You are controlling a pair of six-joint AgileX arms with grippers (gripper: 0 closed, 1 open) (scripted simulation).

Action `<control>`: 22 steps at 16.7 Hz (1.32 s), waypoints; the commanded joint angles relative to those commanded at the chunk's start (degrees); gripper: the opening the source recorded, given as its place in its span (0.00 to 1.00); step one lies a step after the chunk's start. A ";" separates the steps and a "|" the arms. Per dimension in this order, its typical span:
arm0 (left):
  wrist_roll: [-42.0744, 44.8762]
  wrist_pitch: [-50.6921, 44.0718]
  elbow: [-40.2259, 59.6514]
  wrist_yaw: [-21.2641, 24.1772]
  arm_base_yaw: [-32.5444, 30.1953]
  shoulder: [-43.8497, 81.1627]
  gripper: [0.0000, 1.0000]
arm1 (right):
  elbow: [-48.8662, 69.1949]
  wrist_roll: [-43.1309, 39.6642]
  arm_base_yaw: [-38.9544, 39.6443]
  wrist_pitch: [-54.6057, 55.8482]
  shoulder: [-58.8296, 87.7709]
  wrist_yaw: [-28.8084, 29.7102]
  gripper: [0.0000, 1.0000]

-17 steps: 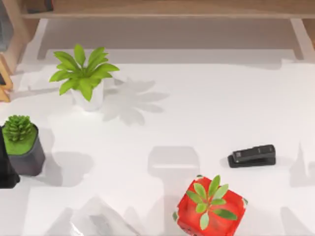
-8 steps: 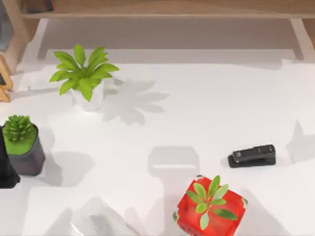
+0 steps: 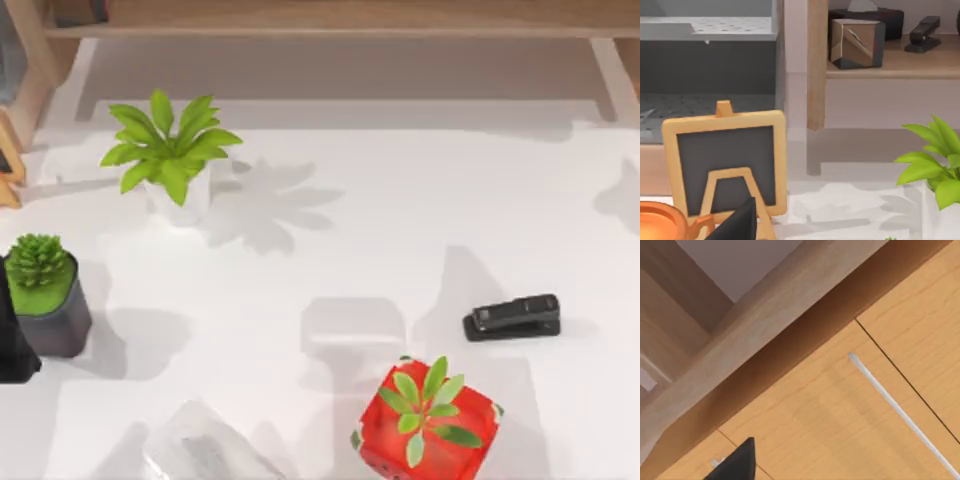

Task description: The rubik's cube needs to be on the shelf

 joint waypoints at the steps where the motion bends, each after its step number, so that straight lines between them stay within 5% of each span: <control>1: 0.00 0.00 0.00 0.00 0.00 0.00 1.00 | 2.58 -3.66 -1.09 2.83 5.29 -0.95 1.00; 12: 0.00 0.00 0.00 0.00 0.00 0.00 1.00 | 25.09 -35.51 -10.78 27.55 52.10 -9.24 1.00; 22: 0.00 0.00 0.00 0.00 0.00 0.00 1.00 | 29.08 -41.19 -12.62 31.95 61.11 -10.78 1.00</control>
